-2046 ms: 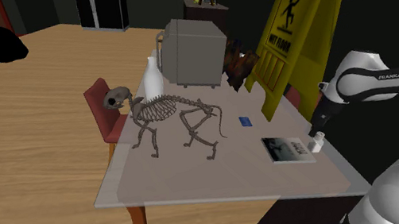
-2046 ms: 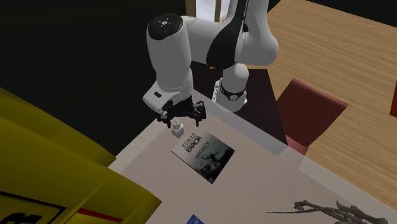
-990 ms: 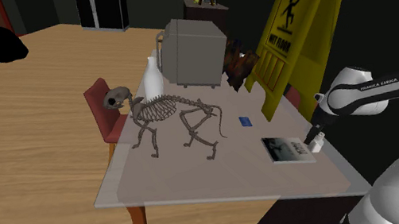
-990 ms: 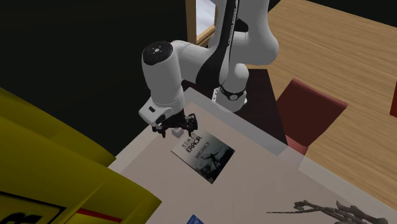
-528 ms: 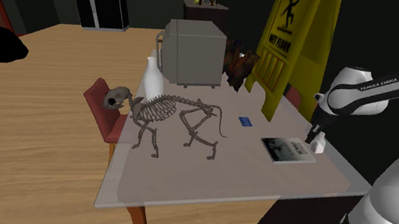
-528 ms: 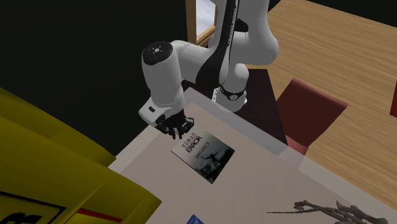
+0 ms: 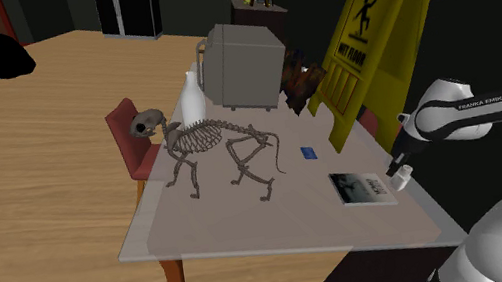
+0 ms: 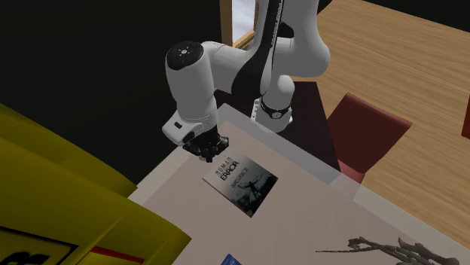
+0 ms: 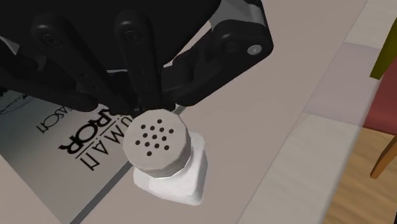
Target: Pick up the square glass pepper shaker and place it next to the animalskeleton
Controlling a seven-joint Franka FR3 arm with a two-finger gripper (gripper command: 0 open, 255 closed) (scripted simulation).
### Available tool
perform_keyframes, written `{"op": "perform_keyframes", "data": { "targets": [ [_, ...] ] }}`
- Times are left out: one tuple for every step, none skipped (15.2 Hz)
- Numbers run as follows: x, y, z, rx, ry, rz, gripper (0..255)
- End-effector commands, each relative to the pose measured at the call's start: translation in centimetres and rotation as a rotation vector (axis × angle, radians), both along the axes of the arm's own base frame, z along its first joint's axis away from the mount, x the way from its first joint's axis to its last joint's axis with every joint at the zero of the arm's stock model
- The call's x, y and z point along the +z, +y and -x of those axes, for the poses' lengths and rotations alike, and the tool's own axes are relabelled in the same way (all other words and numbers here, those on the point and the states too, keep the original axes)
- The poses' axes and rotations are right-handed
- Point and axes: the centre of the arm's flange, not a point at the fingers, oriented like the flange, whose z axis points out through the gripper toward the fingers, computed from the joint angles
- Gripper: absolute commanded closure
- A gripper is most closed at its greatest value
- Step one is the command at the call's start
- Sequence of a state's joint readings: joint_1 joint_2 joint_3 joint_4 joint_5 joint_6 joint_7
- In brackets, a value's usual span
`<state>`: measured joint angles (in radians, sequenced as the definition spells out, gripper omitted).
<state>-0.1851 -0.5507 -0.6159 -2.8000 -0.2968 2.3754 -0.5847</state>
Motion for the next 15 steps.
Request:
{"op": "perform_keyframes", "data": {
  "targets": [
    [0.0, 0.0, 0.0, 0.000, 0.000, 0.000, 255],
    [0.0, 0.0, 0.0, 0.000, 0.000, 0.000, 0],
    [1.0, 0.0, 1.2, -0.027, -0.027, 0.016, 0],
    [2.0, 0.0, 2.3, -0.053, -0.054, 0.032, 0],
    [3.0, 0.1, 3.5, -0.080, -0.081, 0.048, 0],
    [3.9, 0.3, 4.8, -0.106, -0.108, 0.064, 0],
    [4.7, 0.5, 6.0, -0.133, -0.135, 0.080, 0],
    [5.4, 0.6, 6.9, -0.152, -0.155, 0.091, 0],
    [4.9, 0.6, 6.8, -0.152, -0.155, 0.091, 0],
    [4.4, 0.6, 6.6, -0.152, -0.155, 0.091, 0],
    [3.8, 0.5, 6.5, -0.152, -0.155, 0.091, 0],
    [3.3, 0.5, 6.4, -0.152, -0.155, 0.091, 0],
    [2.8, 0.4, 6.2, -0.152, -0.155, 0.091, 0],
    [2.3, 0.4, 6.1, -0.152, -0.155, 0.091, 0],
    [1.8, 0.3, 5.9, -0.152, -0.155, 0.091, 0]
  ]
}}
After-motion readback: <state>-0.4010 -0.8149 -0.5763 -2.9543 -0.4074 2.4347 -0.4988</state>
